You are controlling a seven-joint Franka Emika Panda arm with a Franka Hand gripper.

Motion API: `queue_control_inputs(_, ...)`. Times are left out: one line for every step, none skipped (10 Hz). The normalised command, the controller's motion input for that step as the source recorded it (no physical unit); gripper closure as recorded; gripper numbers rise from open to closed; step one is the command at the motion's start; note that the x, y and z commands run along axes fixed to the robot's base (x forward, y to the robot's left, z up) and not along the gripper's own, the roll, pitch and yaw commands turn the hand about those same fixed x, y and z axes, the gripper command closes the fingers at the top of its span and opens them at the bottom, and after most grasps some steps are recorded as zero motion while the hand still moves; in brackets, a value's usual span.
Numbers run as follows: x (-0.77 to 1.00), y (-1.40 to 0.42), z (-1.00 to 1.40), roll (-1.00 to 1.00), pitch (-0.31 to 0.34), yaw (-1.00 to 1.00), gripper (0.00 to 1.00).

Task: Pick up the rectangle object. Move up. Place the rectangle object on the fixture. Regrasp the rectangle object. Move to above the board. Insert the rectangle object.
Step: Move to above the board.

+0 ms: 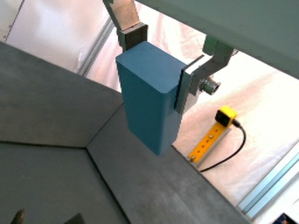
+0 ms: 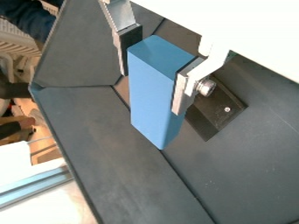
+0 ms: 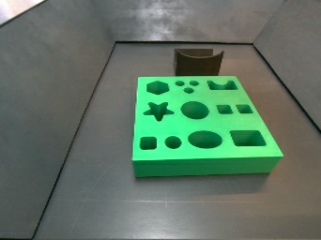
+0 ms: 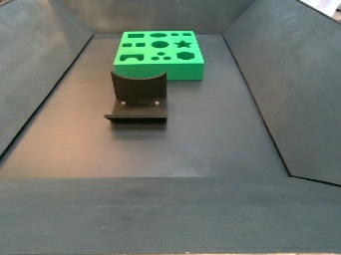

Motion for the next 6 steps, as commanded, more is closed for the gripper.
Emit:
queue_control_inputs(0.03,-0.02,0.22,-0.06,0.158,0.06,1.00)
queue_control_inputs(-0.61,-1.00,0.05,-1.00,-0.112,-0.23,1.00)
queue_control_inputs(-0.62,-1.00,0.06,-1.00,-0.131,-0.23,1.00)
queue_control_inputs(-0.66,-1.00,0.06,-1.00,-0.139,-0.23,1.00)
queue_control_inputs(-0.69,-1.00,0.05,-1.00,-0.145,-0.24,1.00)
queue_control_inputs(-0.70,-1.00,0.06,-1.00,-0.141,-0.25,1.00)
